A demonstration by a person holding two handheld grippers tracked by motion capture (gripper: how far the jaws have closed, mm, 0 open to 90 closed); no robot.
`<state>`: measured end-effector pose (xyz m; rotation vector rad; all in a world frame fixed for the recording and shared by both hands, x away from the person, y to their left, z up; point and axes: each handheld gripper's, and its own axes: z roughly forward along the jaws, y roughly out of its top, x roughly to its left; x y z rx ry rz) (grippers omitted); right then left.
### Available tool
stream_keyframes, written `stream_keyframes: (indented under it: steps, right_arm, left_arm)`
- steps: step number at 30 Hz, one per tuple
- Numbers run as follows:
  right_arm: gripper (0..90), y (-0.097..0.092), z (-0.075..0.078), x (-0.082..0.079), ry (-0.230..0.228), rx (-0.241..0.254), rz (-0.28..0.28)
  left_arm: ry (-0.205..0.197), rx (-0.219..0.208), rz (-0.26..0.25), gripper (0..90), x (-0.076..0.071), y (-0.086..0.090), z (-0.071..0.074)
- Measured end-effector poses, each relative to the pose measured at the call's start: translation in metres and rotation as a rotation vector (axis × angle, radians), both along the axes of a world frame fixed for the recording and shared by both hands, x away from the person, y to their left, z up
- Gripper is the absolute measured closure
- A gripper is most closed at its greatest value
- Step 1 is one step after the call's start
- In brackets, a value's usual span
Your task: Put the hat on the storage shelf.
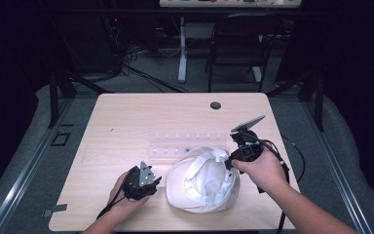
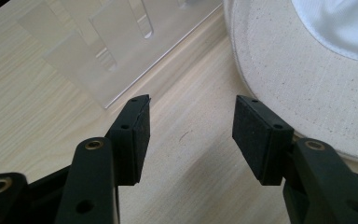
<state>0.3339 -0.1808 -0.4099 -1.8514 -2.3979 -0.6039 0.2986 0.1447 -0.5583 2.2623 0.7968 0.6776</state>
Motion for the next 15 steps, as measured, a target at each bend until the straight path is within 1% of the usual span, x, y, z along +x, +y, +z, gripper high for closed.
stream_keyframes:
  steps: [1, 2, 3, 4, 5, 7, 9, 10, 12, 13, 15]
  right_arm:
    - [83.0, 0.0, 0.002, 0.001, 0.007, 0.01, -0.005]
    - [83.0, 0.001, 0.005, 0.002, 0.019, 0.006, -0.002]
    - [83.0, 0.001, 0.007, 0.002, 0.021, 0.01, 0.0]
    - [83.0, 0.003, 0.01, 0.002, 0.018, 0.003, -0.009]
    - [83.0, 0.003, 0.013, 0.003, 0.022, -0.008, 0.003]
    - [83.0, 0.005, 0.017, 0.003, 0.009, -0.014, -0.003]
    - [83.0, 0.007, 0.022, 0.003, 0.004, -0.03, 0.007]
    - [83.0, 0.008, 0.027, 0.004, 0.0, -0.033, 0.004]
    - [83.0, 0.009, 0.029, 0.004, -0.008, -0.035, 0.005]
    - [83.0, 0.009, 0.031, 0.004, -0.008, -0.032, 0.003]
    - [83.0, 0.009, 0.037, 0.004, -0.004, -0.009, -0.002]
  left_arm:
    - [-0.001, -0.001, -0.001, 47.1, 0.0, 0.0, 0.0]
    - [-0.001, -0.002, -0.001, 47.1, 0.0, 0.0, 0.0]
    - [0.001, 0.002, -0.004, 47.1, 0.0, 0.001, 0.0]
    - [0.0, 0.0, -0.004, 47.0, 0.0, 0.001, 0.0]
    - [0.0, 0.001, -0.004, 47.0, 0.0, 0.001, 0.0]
    - [-0.002, -0.003, -0.003, 47.0, 0.0, 0.001, 0.0]
    - [-0.003, -0.004, -0.002, 46.9, 0.0, 0.001, 0.0]
    - [-0.003, -0.001, -0.003, 46.9, 0.0, 0.001, 0.001]
    - [-0.002, -0.002, -0.002, 46.8, 0.0, 0.001, 0.0]
    - [-0.003, -0.001, 0.0, 46.8, 0.0, 0.001, 0.0]
    - [0.0, -0.002, 0.002, 46.7, 0.0, 0.002, 0.001]
